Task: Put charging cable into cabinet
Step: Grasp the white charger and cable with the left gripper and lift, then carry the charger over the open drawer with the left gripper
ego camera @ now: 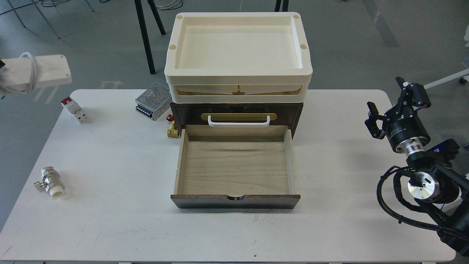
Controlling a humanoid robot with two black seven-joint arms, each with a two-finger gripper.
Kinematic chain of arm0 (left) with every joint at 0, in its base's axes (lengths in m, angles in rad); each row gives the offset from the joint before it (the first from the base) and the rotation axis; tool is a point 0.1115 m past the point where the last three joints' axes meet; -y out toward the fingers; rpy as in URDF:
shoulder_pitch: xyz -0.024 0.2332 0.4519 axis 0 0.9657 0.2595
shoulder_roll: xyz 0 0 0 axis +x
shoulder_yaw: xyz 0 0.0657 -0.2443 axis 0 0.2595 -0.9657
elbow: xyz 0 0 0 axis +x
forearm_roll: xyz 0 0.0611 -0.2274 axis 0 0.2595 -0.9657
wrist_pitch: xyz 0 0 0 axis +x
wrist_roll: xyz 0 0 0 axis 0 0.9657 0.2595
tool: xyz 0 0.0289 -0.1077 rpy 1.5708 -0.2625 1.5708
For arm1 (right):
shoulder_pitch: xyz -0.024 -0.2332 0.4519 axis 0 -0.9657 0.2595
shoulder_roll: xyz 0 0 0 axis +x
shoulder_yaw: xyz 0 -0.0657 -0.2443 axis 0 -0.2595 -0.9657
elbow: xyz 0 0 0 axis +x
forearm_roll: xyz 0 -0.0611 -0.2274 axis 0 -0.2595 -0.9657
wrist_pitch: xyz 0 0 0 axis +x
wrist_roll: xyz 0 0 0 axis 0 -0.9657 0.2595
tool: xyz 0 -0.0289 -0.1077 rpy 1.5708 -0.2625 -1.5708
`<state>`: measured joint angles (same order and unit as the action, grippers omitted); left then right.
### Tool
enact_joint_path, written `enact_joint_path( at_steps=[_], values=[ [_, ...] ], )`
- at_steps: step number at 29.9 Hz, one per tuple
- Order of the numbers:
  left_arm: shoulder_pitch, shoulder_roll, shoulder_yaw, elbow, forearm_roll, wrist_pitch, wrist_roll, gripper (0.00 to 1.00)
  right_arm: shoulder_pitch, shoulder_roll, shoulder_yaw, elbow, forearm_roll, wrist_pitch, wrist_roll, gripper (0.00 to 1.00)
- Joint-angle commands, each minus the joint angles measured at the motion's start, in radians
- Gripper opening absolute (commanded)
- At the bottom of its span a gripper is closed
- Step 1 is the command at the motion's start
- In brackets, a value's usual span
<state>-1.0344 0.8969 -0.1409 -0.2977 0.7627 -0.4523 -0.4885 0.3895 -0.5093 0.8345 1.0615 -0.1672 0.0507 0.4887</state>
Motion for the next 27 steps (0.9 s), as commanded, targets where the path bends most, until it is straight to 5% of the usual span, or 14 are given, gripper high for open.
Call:
enact_joint_path(
  at_steps=[1, 8, 18, 27],
  values=[
    [-0.130, 0.033, -0.005, 0.000, -0.163, -0.036, 0.000, 0.08, 0.000, 0.000, 0.000, 0.000, 0.000, 0.000, 0.000, 0.99],
    [-0.269, 0.101, -0.090, -0.121, -0.218, -0.036, 0.000, 0.09, 0.000, 0.000, -0.002, 0.000, 0.000, 0.000, 0.000, 0.99],
    [-0.271, 0.307, -0.198, -0.825, -0.171, -0.036, 0.000, 0.09, 0.000, 0.000, -0.002, 0.000, 0.000, 0.000, 0.000, 0.99],
    [-0.231, 0.252, -0.155, -1.159, 0.088, -0.028, 0.000, 0.09, 0.000, 0.000, -0.003, 0.000, 0.000, 0.000, 0.000, 0.99]
  ],
)
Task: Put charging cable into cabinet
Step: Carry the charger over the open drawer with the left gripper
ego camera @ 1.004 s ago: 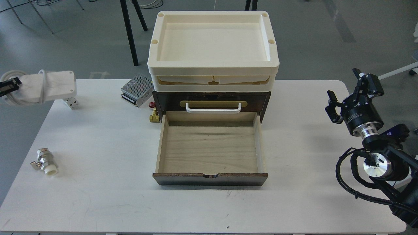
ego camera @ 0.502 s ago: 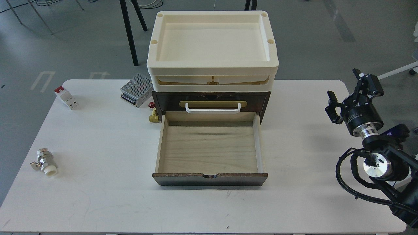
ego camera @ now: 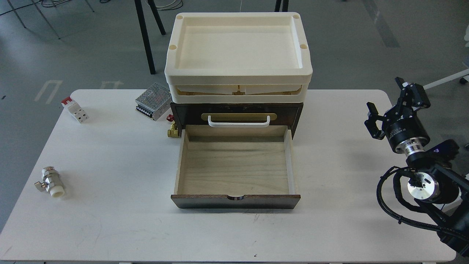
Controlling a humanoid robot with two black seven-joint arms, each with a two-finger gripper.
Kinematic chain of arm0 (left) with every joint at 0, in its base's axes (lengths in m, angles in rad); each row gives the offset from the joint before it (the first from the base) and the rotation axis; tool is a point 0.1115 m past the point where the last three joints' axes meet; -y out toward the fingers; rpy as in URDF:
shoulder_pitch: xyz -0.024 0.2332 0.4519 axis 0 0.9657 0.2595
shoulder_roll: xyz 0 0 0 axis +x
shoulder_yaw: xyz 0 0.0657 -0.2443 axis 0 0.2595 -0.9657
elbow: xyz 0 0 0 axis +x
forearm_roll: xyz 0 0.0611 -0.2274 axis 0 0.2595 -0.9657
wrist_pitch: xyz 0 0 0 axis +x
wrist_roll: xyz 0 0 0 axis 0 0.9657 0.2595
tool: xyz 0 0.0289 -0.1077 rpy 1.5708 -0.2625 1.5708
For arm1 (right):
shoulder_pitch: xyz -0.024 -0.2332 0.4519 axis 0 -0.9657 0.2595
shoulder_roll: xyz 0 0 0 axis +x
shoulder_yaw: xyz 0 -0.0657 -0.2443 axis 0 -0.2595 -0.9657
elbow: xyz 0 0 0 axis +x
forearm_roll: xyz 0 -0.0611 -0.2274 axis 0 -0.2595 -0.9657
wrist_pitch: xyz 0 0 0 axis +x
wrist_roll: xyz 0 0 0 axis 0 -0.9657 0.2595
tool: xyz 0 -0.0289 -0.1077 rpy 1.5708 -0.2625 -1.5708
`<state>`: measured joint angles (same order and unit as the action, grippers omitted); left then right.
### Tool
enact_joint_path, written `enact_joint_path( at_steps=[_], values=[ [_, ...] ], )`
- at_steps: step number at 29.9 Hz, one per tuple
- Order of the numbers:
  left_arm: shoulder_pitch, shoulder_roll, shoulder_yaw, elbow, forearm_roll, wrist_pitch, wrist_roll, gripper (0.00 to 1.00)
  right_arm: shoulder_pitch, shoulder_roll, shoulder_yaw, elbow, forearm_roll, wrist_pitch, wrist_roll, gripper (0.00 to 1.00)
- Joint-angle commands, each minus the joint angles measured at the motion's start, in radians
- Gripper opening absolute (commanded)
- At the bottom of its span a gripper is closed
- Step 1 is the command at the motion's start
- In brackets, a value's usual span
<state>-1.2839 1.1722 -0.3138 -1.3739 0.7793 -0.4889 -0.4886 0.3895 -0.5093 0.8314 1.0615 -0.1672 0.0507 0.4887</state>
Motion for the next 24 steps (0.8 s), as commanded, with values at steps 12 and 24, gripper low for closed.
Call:
enact_joint_path(
  at_steps=[12, 24],
  values=[
    [0.199, -0.175, 0.047, -0.203, 0.256, 0.093, 0.000, 0.09, 0.000, 0.000, 0.000, 0.000, 0.000, 0.000, 0.000, 0.99],
    [0.419, -0.402, 0.048, -0.071, 0.414, 0.214, 0.000, 0.09, 0.002, 0.000, 0.000, -0.002, 0.000, 0.000, 0.000, 0.99]
  ],
)
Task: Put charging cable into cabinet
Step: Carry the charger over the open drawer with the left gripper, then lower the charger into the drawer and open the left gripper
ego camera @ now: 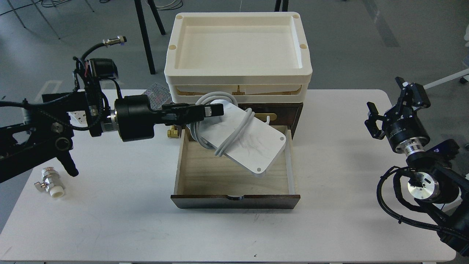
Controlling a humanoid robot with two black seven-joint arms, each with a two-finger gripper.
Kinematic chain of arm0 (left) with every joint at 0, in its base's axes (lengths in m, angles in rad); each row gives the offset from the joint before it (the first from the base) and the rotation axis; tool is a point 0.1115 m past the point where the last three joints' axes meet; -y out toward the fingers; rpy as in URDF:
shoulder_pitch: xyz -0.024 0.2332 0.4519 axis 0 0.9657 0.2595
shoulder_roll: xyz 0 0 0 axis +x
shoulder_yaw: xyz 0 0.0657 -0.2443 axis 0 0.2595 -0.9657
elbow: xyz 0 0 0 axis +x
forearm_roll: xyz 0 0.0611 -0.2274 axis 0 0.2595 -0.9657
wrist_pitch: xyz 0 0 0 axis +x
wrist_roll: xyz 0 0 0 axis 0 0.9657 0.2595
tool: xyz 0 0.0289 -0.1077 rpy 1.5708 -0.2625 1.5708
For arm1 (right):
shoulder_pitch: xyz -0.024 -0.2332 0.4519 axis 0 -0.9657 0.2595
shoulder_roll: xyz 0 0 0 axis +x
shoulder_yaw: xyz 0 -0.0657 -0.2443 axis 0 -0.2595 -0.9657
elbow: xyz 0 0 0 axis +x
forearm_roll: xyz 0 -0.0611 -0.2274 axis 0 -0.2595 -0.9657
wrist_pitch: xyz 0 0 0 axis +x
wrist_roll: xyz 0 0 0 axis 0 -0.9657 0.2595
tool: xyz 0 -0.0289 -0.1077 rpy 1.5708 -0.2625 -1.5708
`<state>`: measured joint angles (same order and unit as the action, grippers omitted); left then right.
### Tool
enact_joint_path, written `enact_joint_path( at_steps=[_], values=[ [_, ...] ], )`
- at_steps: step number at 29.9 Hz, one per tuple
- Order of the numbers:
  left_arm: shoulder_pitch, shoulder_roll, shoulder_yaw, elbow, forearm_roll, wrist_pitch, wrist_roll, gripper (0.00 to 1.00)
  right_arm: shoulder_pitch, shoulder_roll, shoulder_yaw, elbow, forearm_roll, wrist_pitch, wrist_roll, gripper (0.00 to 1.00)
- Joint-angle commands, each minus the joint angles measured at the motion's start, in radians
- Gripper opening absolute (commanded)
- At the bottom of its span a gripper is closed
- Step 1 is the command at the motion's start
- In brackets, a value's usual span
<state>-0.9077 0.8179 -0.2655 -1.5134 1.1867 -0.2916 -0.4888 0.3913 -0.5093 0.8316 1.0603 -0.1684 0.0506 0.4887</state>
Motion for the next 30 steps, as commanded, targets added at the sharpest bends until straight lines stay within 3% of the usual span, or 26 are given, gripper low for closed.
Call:
enact_joint_path(
  at_steps=[1, 7, 15, 30],
  values=[
    [0.055, -0.060, 0.002, 0.090, 0.007, 0.019, 0.000, 0.09, 0.000, 0.000, 0.000, 0.000, 0.001, 0.000, 0.000, 0.99],
    [0.122, -0.158, 0.002, 0.219, 0.028, 0.051, 0.000, 0.09, 0.000, 0.000, 0.000, 0.001, 0.001, 0.000, 0.000, 0.99],
    [0.208, -0.252, 0.002, 0.289, 0.065, 0.100, 0.000, 0.09, 0.000, 0.000, 0.000, 0.000, 0.000, 0.000, 0.000, 0.99],
    [0.211, -0.519, 0.097, 0.617, 0.119, 0.147, 0.000, 0.10, 0.000, 0.000, 0.001, 0.001, 0.001, 0.000, 0.000, 0.99]
  ],
)
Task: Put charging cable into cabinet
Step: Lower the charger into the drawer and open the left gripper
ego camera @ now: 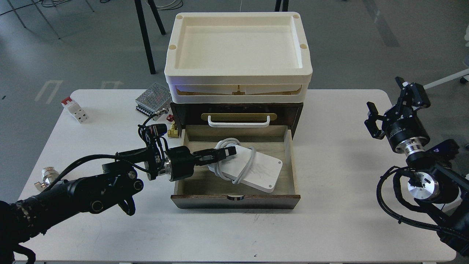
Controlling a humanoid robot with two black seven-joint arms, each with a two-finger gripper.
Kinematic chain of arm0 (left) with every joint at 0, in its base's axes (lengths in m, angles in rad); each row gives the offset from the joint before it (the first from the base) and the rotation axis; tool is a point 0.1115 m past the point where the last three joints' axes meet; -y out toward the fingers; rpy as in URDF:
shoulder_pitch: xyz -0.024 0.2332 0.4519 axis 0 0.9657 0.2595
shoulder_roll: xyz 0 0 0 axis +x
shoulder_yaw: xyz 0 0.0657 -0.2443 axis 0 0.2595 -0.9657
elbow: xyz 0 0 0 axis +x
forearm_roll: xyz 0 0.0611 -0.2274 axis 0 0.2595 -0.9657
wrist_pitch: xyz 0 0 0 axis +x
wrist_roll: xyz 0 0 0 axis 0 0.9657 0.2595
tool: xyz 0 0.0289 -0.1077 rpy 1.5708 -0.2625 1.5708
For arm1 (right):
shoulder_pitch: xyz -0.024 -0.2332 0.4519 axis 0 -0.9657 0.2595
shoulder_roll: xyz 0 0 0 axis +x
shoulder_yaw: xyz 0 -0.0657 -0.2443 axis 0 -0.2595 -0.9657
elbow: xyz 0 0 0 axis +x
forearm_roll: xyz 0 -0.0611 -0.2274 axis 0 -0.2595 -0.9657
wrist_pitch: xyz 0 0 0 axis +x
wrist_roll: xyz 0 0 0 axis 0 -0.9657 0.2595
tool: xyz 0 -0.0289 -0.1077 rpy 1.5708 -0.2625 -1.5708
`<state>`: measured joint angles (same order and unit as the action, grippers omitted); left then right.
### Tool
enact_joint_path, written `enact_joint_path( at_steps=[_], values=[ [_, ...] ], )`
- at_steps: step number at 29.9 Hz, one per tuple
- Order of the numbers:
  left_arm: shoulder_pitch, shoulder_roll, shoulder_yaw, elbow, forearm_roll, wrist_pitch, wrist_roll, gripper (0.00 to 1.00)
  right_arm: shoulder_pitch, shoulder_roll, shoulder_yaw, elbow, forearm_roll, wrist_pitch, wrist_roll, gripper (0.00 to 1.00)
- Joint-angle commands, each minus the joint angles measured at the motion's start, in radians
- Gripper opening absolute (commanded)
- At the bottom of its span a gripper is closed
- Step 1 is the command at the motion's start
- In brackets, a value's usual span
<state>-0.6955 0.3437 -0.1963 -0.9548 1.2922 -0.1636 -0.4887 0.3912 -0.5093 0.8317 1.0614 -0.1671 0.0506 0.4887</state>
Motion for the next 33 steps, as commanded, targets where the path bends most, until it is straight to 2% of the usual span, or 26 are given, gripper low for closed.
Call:
enact_joint_path(
  at_steps=[1, 5, 9, 11, 13, 14, 16, 20, 33],
  values=[
    [-0.004, -0.064, 0.041, 0.086, 0.016, 0.025, 0.000, 0.10, 0.000, 0.000, 0.001, 0.000, 0.000, 0.000, 0.000, 0.99],
    [-0.010, -0.101, 0.061, 0.137, 0.016, 0.039, 0.000, 0.12, 0.000, 0.000, 0.001, 0.000, 0.000, 0.000, 0.000, 0.99],
    [-0.012, -0.101, 0.061, 0.139, 0.016, 0.041, 0.000, 0.21, 0.000, 0.000, 0.001, 0.000, 0.000, 0.000, 0.000, 0.99],
    [-0.012, -0.101, 0.060, 0.139, 0.015, 0.041, 0.000, 0.33, 0.000, 0.000, 0.001, 0.000, 0.000, 0.000, 0.000, 0.99],
    [-0.013, -0.101, 0.058, 0.139, 0.007, 0.041, 0.000, 0.56, 0.000, 0.000, 0.001, -0.001, 0.000, 0.000, 0.000, 0.99],
    [-0.015, -0.101, 0.058, 0.137, 0.006, 0.041, 0.000, 0.62, 0.000, 0.000, 0.001, 0.000, 0.000, 0.000, 0.000, 0.99],
    [-0.016, -0.103, 0.058, 0.131, 0.007, 0.041, 0.000, 0.66, 0.000, 0.000, 0.001, 0.000, 0.000, 0.000, 0.000, 0.99],
    [-0.018, -0.115, 0.051, 0.128, 0.004, 0.056, 0.000, 0.80, 0.000, 0.000, 0.001, -0.001, 0.000, 0.000, 0.000, 0.99],
    [-0.042, -0.065, 0.052, 0.122, 0.010, 0.076, 0.000, 0.84, 0.000, 0.000, 0.001, -0.001, 0.000, 0.000, 0.000, 0.99]
  ],
)
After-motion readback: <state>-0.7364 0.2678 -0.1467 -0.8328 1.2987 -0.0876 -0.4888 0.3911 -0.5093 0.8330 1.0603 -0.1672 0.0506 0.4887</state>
